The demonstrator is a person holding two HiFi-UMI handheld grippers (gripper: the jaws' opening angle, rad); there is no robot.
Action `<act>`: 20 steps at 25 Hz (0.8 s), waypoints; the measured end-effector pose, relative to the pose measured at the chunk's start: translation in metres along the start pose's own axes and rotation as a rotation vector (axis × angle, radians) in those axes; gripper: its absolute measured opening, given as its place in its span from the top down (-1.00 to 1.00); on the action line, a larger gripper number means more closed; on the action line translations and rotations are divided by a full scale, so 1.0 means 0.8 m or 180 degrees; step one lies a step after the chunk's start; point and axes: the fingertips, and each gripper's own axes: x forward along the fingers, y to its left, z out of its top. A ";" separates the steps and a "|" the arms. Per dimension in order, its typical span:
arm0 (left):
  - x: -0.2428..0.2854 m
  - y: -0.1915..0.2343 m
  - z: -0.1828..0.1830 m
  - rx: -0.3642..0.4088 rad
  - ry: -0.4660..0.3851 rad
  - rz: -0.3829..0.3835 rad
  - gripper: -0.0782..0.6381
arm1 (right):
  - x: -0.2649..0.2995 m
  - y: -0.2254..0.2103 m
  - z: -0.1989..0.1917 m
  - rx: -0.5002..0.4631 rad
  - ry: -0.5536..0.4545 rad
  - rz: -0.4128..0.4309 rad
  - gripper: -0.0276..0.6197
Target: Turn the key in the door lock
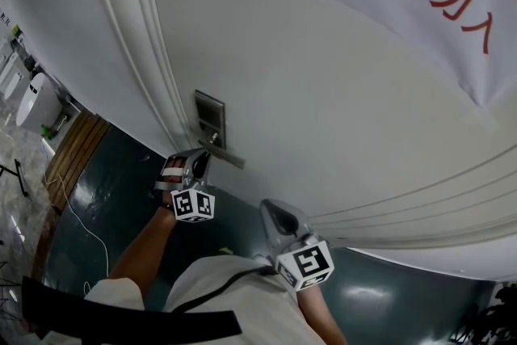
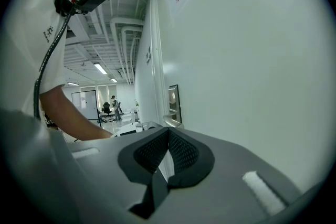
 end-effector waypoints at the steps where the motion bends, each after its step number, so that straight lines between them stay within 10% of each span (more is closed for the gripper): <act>1: 0.000 0.000 -0.001 -0.0122 0.0008 -0.0014 0.64 | 0.000 0.000 -0.001 0.0004 0.0004 0.0000 0.89; 12: 0.002 0.001 -0.009 -0.1776 0.0066 -0.0294 0.69 | -0.015 -0.008 -0.004 0.0023 0.0012 -0.0046 0.89; 20: 0.001 0.004 -0.008 -0.2275 0.0060 -0.0364 0.70 | -0.026 -0.013 -0.005 0.0028 -0.0004 -0.0067 0.89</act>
